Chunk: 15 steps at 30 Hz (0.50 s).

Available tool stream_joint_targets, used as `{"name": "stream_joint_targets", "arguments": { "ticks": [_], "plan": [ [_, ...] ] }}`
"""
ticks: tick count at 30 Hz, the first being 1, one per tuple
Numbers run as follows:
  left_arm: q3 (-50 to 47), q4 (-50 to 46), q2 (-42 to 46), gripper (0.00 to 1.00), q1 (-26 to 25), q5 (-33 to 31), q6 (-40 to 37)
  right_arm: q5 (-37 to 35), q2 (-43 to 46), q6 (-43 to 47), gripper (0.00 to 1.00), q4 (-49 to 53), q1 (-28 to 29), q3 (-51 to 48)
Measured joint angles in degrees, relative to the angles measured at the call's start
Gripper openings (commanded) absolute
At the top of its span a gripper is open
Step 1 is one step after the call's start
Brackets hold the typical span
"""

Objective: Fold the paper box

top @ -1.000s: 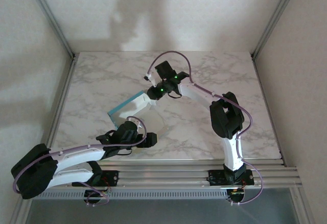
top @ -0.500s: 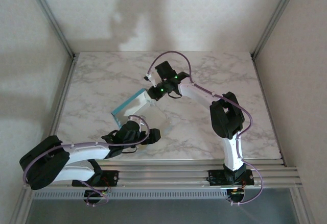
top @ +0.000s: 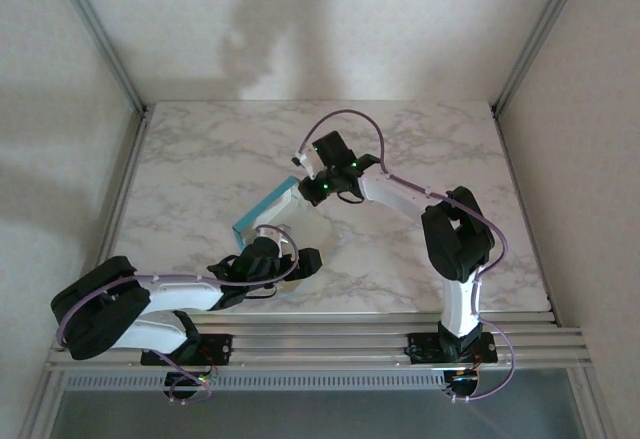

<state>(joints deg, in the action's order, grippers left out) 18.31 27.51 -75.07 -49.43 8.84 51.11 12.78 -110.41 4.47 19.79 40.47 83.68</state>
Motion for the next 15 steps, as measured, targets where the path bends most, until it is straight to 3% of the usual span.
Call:
{"name": "stream_joint_targets", "arguments": {
  "ticks": [8, 15],
  "plan": [
    [1.6, -5.55, 9.73, 0.99, -0.04, -2.69, -0.33, -1.22, 0.92, -0.66, 0.09, -4.44, 0.52, -2.86],
    [15.41, -17.64, 13.97, 0.99, 1.25, -2.84, -5.09, -1.9, 0.92, -0.63, 0.09, -5.46, 0.79, -3.19]
  ]
}}
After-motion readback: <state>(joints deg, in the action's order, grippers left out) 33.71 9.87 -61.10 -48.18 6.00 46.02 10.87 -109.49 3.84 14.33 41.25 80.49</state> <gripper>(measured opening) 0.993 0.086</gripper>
